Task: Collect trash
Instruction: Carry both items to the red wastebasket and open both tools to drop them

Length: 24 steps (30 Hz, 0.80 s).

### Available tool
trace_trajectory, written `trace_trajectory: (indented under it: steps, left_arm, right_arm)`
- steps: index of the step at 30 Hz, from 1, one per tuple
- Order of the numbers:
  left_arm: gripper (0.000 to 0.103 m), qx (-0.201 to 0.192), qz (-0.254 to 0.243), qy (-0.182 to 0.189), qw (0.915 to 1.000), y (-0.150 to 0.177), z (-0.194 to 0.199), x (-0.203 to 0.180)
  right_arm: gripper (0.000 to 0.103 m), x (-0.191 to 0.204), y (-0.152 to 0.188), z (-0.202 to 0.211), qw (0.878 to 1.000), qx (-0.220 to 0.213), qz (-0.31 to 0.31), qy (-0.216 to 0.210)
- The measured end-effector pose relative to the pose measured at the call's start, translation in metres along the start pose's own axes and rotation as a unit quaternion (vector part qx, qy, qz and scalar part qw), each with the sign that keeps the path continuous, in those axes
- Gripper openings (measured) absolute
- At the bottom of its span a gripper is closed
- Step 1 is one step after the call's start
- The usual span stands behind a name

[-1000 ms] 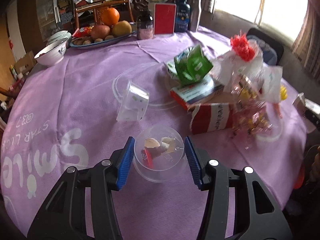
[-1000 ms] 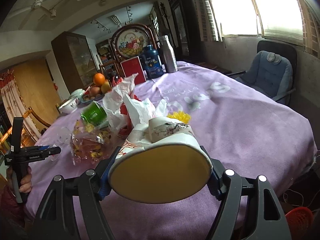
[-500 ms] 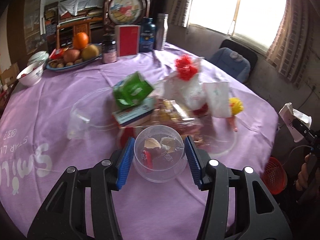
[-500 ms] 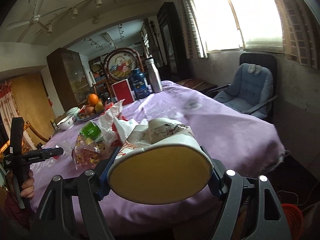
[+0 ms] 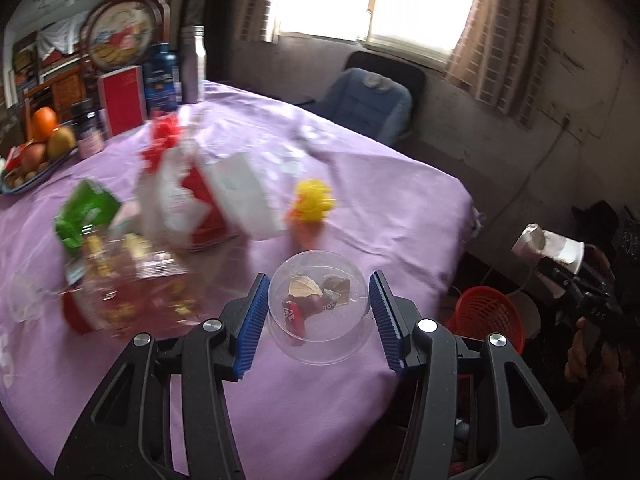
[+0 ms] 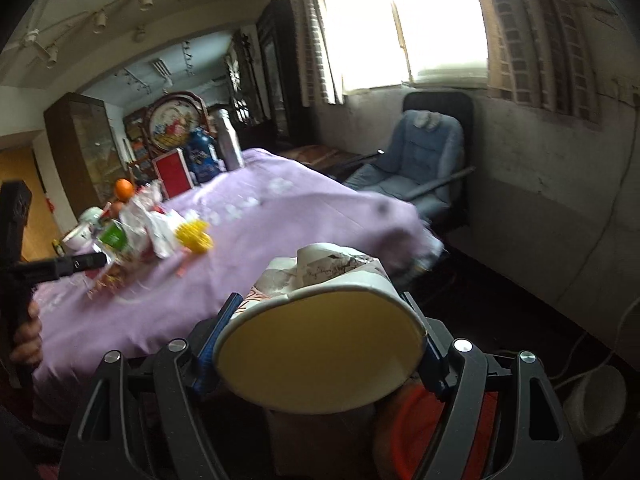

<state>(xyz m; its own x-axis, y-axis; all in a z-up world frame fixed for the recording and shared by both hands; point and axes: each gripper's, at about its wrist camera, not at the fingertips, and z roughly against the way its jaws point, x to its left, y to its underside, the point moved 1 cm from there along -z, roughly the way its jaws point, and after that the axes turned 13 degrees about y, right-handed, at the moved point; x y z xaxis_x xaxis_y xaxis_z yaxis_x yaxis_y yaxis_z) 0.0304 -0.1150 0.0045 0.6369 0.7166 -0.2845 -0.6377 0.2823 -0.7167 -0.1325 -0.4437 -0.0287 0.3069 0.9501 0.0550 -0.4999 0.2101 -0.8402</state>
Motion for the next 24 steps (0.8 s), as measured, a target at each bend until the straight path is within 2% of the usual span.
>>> trace_trajectory:
  steps: [6, 12, 16, 21, 24]
  left_arm:
    - [0.051, 0.043, -0.027, 0.043, 0.9978, -0.01, -0.056, -0.043]
    - [0.051, 0.082, -0.06, 0.086, 0.9911, -0.017, -0.105, -0.09]
    - [0.051, 0.112, -0.092, 0.104, 0.9839, -0.014, -0.139, -0.123]
    - [0.051, 0.149, -0.124, 0.13, 0.9724, -0.004, -0.18, -0.161]
    - [0.051, 0.171, -0.139, 0.149, 0.9639, 0.004, -0.205, -0.184]
  right_arm:
    - [0.077, -0.049, 0.035, -0.016, 0.997, 0.046, -0.018, 0.053]
    - [0.084, -0.095, 0.074, -0.037, 0.989, 0.112, -0.029, 0.098]
    - [0.094, -0.116, 0.078, -0.027, 0.989, 0.084, -0.069, 0.104]
    - [0.094, -0.156, 0.078, -0.014, 0.984, 0.045, -0.131, 0.111]
    - [0.094, -0.173, 0.079, -0.01, 0.98, 0.036, -0.162, 0.112]
